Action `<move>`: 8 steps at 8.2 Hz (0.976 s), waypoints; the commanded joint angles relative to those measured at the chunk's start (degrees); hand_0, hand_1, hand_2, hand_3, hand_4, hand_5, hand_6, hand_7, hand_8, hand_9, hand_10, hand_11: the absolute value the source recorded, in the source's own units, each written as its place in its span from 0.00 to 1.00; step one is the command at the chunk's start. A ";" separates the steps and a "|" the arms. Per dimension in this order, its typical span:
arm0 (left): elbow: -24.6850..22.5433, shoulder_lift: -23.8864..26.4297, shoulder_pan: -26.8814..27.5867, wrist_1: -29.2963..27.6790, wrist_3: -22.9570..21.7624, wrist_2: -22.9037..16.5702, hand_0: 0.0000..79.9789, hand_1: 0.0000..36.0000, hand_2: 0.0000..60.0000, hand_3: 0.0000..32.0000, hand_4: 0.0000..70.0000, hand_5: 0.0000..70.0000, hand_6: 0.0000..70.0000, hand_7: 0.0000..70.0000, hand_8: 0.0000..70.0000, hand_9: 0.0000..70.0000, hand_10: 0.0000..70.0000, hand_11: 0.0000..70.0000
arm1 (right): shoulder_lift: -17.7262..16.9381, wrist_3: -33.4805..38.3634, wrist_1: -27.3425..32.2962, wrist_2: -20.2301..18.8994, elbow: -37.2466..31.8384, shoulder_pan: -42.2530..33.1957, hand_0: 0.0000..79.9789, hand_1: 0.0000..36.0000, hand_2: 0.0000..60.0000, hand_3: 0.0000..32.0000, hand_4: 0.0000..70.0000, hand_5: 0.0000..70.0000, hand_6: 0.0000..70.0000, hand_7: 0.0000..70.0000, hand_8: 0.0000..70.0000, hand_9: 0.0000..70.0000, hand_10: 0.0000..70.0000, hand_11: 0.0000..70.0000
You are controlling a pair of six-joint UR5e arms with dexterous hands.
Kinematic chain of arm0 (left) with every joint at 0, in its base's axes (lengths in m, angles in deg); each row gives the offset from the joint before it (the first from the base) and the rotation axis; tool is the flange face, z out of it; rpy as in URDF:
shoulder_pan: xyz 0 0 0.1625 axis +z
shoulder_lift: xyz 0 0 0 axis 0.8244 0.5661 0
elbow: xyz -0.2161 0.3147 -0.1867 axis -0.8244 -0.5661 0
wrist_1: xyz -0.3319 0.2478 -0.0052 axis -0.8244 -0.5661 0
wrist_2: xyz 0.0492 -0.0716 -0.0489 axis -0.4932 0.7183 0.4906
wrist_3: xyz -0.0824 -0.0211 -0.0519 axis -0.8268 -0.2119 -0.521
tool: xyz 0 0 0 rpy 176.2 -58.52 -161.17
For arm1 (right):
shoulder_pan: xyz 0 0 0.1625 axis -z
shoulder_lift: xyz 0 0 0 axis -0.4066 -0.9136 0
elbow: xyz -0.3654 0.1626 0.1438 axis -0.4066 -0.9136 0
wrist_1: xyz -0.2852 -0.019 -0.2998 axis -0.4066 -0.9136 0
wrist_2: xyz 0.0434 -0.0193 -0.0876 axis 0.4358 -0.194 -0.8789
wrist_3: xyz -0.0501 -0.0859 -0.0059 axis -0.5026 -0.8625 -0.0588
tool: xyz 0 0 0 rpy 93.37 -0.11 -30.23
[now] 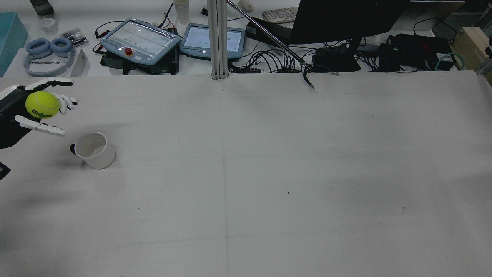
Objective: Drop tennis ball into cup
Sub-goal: 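Carry the yellow tennis ball in the left hand toward the white cup, then position the left hand with the ball above the white cup opening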
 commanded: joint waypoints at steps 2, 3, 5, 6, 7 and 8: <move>7.20 5.53 2.88 -0.58 0.01 1.47 1.00 0.78 0.11 0.00 0.30 0.32 1.00 0.86 0.52 0.62 0.24 0.39 | -0.04 0.00 0.06 0.00 0.00 0.00 0.00 0.00 0.00 0.00 0.00 0.00 0.00 0.00 0.00 0.00 0.00 0.00; 8.27 5.89 2.88 -0.85 0.18 1.56 1.00 0.76 0.13 0.00 0.30 0.34 1.00 0.84 0.54 0.62 0.24 0.39 | 0.05 0.00 0.06 0.00 0.00 0.00 0.00 0.00 0.00 0.00 0.00 0.00 0.00 0.00 0.00 0.00 0.00 0.00; 9.42 5.80 4.63 -1.81 0.36 1.64 1.00 0.77 0.11 0.00 0.28 0.33 1.00 0.84 0.52 0.62 0.25 0.40 | -0.04 0.00 -0.03 0.00 0.00 0.00 0.00 0.00 0.00 0.00 0.00 0.00 0.00 0.00 0.00 0.00 0.00 0.00; 9.60 5.89 5.25 -1.90 0.45 1.64 1.00 0.77 0.12 0.00 0.28 0.34 1.00 0.83 0.52 0.62 0.25 0.40 | -0.04 0.00 0.06 0.00 0.00 0.00 0.00 0.00 0.00 0.00 0.00 0.00 0.00 0.00 0.00 0.00 0.00 0.00; 9.69 5.89 5.69 -2.08 0.62 1.73 1.00 0.76 0.13 0.00 0.28 0.35 1.00 0.82 0.54 0.62 0.25 0.41 | -0.04 0.00 -0.03 0.00 0.00 0.00 0.00 0.00 0.00 0.00 0.00 0.00 0.00 0.00 0.00 0.00 0.00 0.00; 9.77 5.89 5.78 -2.08 0.54 2.43 1.00 0.77 0.12 0.00 0.28 0.34 1.00 0.84 0.54 0.62 0.25 0.40 | -0.04 0.00 0.06 0.00 0.00 0.00 0.00 0.00 0.00 0.00 0.00 0.00 0.00 0.00 0.00 0.00 0.00 0.00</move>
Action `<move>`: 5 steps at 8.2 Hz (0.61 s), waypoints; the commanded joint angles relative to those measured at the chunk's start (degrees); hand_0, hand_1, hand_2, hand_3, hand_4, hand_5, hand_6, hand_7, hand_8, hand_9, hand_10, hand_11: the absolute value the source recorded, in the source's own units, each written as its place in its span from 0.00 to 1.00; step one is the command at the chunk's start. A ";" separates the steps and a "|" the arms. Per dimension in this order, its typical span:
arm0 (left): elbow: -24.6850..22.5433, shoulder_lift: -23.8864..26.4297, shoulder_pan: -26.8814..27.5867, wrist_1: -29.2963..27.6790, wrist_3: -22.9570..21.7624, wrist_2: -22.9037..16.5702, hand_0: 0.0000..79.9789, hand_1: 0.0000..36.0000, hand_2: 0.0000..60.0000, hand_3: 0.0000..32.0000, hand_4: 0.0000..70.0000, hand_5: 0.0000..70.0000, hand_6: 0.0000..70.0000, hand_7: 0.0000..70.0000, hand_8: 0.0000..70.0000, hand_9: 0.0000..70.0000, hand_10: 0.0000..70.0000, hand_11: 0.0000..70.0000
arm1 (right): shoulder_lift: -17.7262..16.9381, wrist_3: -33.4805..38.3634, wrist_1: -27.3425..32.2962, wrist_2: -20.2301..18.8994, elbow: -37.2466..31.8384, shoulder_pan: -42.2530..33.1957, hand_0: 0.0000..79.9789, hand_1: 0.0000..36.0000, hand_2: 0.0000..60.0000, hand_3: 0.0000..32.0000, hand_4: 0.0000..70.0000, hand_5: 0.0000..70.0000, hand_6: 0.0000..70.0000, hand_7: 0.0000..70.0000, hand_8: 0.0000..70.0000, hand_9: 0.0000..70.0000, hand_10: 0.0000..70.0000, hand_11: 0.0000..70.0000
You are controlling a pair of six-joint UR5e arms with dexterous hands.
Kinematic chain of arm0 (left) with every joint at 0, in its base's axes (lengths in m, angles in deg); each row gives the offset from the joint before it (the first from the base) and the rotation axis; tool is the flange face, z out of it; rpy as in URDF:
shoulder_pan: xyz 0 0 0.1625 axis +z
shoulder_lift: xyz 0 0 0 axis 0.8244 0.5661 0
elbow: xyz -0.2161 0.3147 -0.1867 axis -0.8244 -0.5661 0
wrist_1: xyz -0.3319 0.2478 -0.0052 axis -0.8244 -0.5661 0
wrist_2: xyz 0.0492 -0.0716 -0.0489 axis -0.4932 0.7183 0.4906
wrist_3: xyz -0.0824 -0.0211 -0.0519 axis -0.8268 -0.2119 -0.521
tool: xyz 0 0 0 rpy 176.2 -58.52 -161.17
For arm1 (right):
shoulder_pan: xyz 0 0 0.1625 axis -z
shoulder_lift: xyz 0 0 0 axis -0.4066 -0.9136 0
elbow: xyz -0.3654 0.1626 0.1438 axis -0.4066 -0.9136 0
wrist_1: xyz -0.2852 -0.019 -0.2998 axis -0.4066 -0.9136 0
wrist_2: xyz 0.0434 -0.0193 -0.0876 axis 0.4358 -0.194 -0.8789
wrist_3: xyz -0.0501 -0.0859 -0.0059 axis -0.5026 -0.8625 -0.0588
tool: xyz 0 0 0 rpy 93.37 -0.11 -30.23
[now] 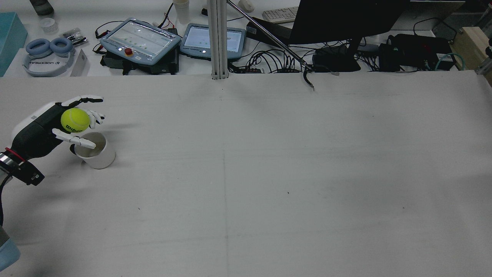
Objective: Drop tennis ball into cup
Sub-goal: 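Position the left hand with the ball above the white cup opening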
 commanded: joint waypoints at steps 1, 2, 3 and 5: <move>0.84 0.14 0.71 -0.47 0.07 1.03 1.00 0.78 0.10 0.00 0.29 0.31 0.98 0.86 0.51 0.62 0.25 0.40 | 0.08 0.00 -0.04 0.00 0.00 0.00 0.00 0.00 0.00 0.00 0.00 0.00 0.00 0.00 0.00 0.00 0.00 0.00; 0.84 0.14 0.71 -0.56 0.07 1.03 1.00 0.78 0.13 0.00 0.29 0.34 1.00 0.83 0.53 0.62 0.25 0.40 | 0.08 0.00 -0.04 0.00 0.00 0.00 0.00 0.00 0.00 0.00 0.00 0.00 0.00 0.00 0.00 0.00 0.00 0.00; 0.75 0.40 0.71 -0.56 0.07 1.03 1.00 0.78 0.12 0.00 0.29 0.34 1.00 0.84 0.52 0.62 0.25 0.40 | 0.00 0.00 0.05 0.00 0.00 0.00 0.00 0.00 0.00 0.00 0.00 0.00 0.00 0.00 0.00 0.00 0.00 0.00; 1.02 0.84 2.54 -0.56 0.68 1.12 1.00 0.77 0.14 0.00 0.29 0.36 1.00 0.81 0.54 0.61 0.25 0.40 | -0.01 0.00 0.05 0.00 0.00 0.00 0.00 0.00 0.00 0.00 0.00 0.00 0.00 0.00 0.00 0.00 0.00 0.00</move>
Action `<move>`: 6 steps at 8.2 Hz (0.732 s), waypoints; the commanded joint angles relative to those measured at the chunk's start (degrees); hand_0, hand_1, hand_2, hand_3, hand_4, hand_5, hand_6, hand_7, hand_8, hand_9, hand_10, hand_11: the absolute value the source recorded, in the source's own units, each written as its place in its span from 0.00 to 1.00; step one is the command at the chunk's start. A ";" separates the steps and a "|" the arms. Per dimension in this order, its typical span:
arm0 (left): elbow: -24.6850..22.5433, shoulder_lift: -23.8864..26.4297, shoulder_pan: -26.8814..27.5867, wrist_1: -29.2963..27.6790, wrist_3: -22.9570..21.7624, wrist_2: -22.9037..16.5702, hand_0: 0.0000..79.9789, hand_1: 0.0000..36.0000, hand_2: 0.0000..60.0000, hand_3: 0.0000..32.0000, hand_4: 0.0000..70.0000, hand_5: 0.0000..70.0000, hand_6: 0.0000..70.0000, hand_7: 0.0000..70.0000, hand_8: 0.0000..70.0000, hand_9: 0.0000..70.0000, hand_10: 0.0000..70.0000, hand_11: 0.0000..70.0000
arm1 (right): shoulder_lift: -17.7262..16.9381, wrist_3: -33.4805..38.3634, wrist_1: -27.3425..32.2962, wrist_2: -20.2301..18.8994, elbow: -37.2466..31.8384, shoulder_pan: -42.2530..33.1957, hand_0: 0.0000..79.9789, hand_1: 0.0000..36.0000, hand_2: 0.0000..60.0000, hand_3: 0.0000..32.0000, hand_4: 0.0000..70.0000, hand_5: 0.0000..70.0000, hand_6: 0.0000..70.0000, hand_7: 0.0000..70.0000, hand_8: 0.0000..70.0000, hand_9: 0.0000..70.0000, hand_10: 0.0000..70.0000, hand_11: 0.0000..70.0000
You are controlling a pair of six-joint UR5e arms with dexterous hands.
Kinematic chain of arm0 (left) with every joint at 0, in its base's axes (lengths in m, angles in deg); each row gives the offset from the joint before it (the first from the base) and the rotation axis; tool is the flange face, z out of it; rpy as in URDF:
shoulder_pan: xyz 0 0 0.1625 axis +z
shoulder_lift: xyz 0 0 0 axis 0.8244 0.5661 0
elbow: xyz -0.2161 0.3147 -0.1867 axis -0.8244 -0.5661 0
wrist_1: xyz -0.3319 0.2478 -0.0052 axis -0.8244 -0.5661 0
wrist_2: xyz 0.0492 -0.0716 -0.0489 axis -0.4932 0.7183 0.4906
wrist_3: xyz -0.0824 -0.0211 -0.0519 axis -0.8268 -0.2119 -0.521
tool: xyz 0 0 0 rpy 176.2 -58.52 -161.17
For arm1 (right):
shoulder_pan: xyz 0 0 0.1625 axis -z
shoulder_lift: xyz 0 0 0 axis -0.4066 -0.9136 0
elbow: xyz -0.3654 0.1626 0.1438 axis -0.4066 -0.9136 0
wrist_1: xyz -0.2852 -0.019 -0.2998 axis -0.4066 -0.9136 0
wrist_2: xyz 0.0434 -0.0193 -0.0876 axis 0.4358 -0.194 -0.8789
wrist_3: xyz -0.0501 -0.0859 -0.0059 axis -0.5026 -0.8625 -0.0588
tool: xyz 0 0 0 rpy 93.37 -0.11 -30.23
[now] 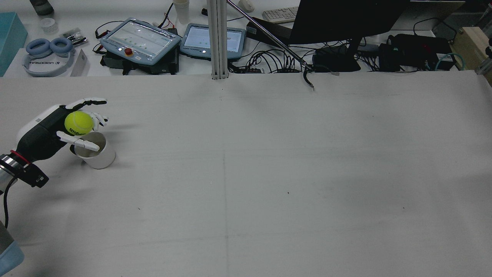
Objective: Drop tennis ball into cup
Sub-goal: 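Position the left hand with the ball above the white cup opening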
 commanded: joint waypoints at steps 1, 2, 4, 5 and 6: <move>0.20 0.42 1.71 0.07 0.52 0.11 1.00 0.77 0.13 0.00 0.29 0.35 1.00 0.82 0.54 0.61 0.25 0.40 | 0.05 0.00 -0.04 0.00 0.00 0.00 0.00 0.00 0.00 0.00 0.00 0.00 0.00 0.00 0.00 0.00 0.00 0.00; 0.20 0.33 1.71 0.07 0.44 -0.06 1.00 0.78 0.11 0.00 0.29 0.32 1.00 0.78 0.49 0.57 0.24 0.39 | -0.03 0.00 0.05 0.00 0.00 0.00 0.00 0.00 0.00 0.00 0.00 0.00 0.00 0.00 0.00 0.00 0.00 0.00; 0.20 0.25 1.62 0.07 0.00 -0.15 1.00 0.78 0.12 0.00 0.26 0.30 0.94 0.58 0.39 0.41 0.22 0.36 | -0.03 0.00 -0.04 0.00 0.00 0.00 0.00 0.00 0.00 0.00 0.00 0.00 0.00 0.00 0.00 0.00 0.00 0.00; 0.20 0.16 1.62 0.07 -0.09 -0.15 1.00 0.79 0.11 0.00 0.26 0.29 0.87 0.56 0.36 0.39 0.21 0.35 | 0.05 0.00 -0.04 0.00 0.00 0.00 0.00 0.00 0.00 0.00 0.00 0.00 0.00 0.00 0.00 0.00 0.00 0.00; 0.20 0.16 1.54 0.15 -0.18 -0.15 0.99 0.78 0.11 0.00 0.26 0.29 0.87 0.56 0.36 0.39 0.21 0.35 | -0.03 0.00 0.05 0.00 0.00 0.00 0.00 0.00 0.00 0.00 0.00 0.00 0.00 0.00 0.00 0.00 0.00 0.00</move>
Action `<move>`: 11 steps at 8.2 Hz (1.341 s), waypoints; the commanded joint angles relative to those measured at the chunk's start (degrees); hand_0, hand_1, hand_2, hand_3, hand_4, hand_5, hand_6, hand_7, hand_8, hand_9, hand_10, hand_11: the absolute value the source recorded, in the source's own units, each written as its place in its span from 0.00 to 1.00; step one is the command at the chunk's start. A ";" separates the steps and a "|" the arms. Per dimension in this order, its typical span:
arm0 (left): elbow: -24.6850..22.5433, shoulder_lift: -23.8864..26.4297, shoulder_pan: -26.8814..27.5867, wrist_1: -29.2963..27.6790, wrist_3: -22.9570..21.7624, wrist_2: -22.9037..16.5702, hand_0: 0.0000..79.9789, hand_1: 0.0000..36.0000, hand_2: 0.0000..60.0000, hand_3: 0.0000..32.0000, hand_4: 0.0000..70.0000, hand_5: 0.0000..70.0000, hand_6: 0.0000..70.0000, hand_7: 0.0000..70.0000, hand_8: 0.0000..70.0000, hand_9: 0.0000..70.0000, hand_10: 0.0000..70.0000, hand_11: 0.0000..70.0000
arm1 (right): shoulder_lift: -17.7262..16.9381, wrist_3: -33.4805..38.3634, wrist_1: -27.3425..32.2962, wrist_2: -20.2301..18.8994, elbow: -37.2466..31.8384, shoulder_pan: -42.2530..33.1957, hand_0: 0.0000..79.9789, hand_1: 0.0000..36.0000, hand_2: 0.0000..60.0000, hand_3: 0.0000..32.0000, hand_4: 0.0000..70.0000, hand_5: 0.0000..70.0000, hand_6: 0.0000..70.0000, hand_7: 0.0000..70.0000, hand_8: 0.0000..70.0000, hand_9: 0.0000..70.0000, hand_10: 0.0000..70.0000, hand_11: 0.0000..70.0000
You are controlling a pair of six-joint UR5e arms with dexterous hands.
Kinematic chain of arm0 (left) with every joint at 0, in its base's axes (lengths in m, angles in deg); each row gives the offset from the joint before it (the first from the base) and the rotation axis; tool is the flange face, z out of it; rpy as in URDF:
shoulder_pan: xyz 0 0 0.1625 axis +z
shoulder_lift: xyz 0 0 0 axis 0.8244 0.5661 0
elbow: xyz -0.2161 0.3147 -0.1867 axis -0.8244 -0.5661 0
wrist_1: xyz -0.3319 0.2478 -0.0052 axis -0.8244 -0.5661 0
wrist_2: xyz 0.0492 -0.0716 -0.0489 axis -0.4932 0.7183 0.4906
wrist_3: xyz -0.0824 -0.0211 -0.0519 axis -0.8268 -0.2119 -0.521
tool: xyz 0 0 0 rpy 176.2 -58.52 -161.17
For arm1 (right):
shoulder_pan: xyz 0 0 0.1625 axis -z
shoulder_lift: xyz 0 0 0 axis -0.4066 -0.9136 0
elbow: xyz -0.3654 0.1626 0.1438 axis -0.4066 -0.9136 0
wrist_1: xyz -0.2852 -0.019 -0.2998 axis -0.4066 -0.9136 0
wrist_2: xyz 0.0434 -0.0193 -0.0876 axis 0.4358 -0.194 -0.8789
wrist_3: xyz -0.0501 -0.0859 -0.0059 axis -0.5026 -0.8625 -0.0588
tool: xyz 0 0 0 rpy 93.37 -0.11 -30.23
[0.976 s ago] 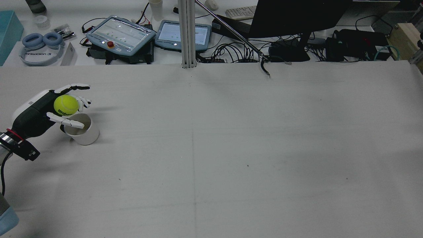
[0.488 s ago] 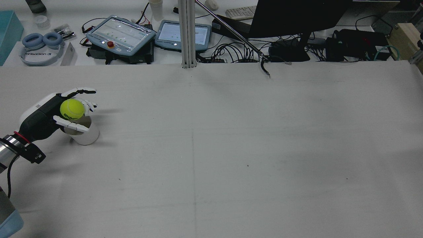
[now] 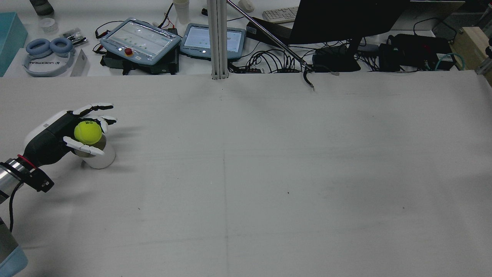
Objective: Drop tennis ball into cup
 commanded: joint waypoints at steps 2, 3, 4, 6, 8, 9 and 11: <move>-0.17 -0.17 -0.36 0.09 -0.30 -0.04 1.00 0.77 0.12 0.00 0.26 0.30 0.96 0.54 0.37 0.38 0.21 0.35 | -0.05 0.00 -0.02 0.00 0.00 0.00 0.00 0.00 0.00 0.00 0.00 0.00 0.00 0.00 0.00 0.00 0.00 0.00; -0.70 -0.17 -0.45 0.18 -0.30 -0.04 1.00 0.79 0.11 0.00 0.25 0.29 0.90 0.52 0.35 0.36 0.21 0.34 | -0.05 0.00 -0.03 0.00 0.00 0.00 0.00 0.00 0.00 0.00 0.00 0.00 0.00 0.00 0.00 0.00 0.00 0.00; -1.40 -0.08 -1.50 0.18 -0.47 -0.21 1.00 0.84 0.08 0.00 0.24 0.25 0.66 0.45 0.27 0.30 0.19 0.33 | -0.05 0.00 -0.03 0.00 0.00 0.00 0.00 0.00 0.00 0.00 0.00 0.00 0.00 0.00 0.00 0.00 0.00 0.00; -4.38 -0.35 -6.76 4.64 -3.62 -0.91 0.91 0.77 0.07 0.00 0.20 0.24 0.62 0.32 0.22 0.22 0.18 0.30 | -0.05 0.00 0.06 0.00 0.00 0.00 0.00 0.00 0.00 0.00 0.00 0.00 0.00 0.00 0.00 0.00 0.00 0.00; -5.44 -0.08 -16.65 6.76 -3.55 -10.96 0.77 0.63 0.05 0.00 0.22 0.23 0.69 0.35 0.24 0.24 0.21 0.34 | -0.05 0.00 -0.03 0.00 0.00 0.00 0.00 0.00 0.00 0.00 0.00 0.00 0.00 0.00 0.00 0.00 0.00 0.00; -5.19 0.01 -22.98 6.68 -3.81 -17.90 0.75 0.57 0.06 0.00 0.24 0.25 0.82 0.34 0.28 0.26 0.23 0.37 | -0.05 0.00 0.06 0.00 0.00 0.00 0.00 0.00 0.00 0.00 0.00 0.00 0.00 0.00 0.00 0.00 0.00 0.00; -3.70 -0.78 -30.76 3.52 -6.52 -19.20 0.75 0.59 0.01 0.00 0.23 0.20 0.54 0.37 0.22 0.25 0.26 0.41 | -0.05 0.00 0.06 0.00 0.00 0.00 0.00 0.00 0.00 0.00 0.00 0.00 0.00 0.00 0.00 0.00 0.00 0.00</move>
